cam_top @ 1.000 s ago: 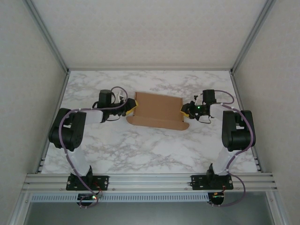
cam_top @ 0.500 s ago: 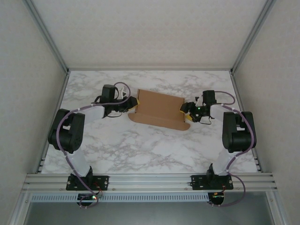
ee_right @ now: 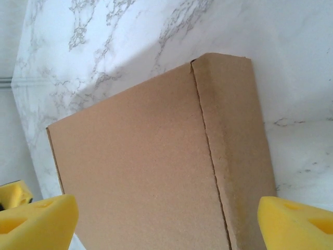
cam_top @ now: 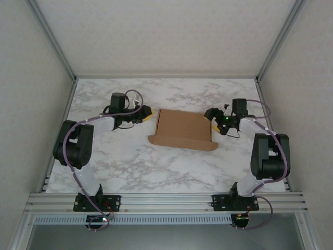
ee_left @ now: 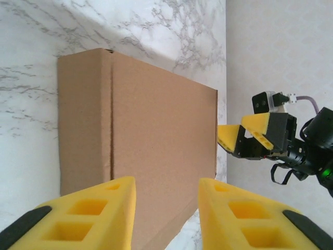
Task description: Fold the paper box
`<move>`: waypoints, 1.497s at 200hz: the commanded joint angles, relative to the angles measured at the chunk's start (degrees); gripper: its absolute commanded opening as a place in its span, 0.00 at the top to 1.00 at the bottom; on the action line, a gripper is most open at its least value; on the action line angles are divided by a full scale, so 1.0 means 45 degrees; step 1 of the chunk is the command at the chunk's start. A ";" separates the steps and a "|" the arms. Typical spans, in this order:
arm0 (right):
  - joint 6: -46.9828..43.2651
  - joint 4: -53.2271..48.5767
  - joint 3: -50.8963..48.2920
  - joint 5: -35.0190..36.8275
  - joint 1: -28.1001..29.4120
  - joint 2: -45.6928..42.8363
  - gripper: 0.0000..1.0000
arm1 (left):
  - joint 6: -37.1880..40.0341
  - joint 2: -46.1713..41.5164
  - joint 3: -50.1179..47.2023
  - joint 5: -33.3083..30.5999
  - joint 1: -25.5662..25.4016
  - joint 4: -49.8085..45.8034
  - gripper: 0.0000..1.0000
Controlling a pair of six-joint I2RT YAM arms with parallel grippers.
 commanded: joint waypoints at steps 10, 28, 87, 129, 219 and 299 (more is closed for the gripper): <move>-0.0014 -0.0363 0.0014 0.0087 -0.0075 0.0215 0.11 | 0.0718 0.0501 0.0059 -0.0063 0.0038 -0.0827 0.61; -0.0653 -0.1144 0.0127 0.0872 -0.0026 0.0010 0.12 | 0.1939 0.0336 0.0343 -0.1067 0.0007 -0.2058 0.48; -0.0605 -0.1106 -0.1049 0.1618 0.0043 -0.0231 0.45 | 0.2192 0.0910 0.0368 -0.1587 -0.0275 -0.2184 0.40; 0.0050 -0.0144 -0.1648 0.1111 -0.0159 -0.0014 0.75 | 0.1906 0.0979 0.0234 -0.1205 -0.0258 -0.1586 0.37; 0.0302 0.0546 -0.2767 0.0532 -0.0926 -0.0077 0.79 | 0.1665 0.1385 0.0485 0.0199 -0.0629 -0.0264 0.29; 0.0032 0.0218 -0.2691 0.0598 -0.0915 -0.0215 0.78 | 0.2099 0.2761 0.1480 0.0468 -0.1333 -0.0251 0.26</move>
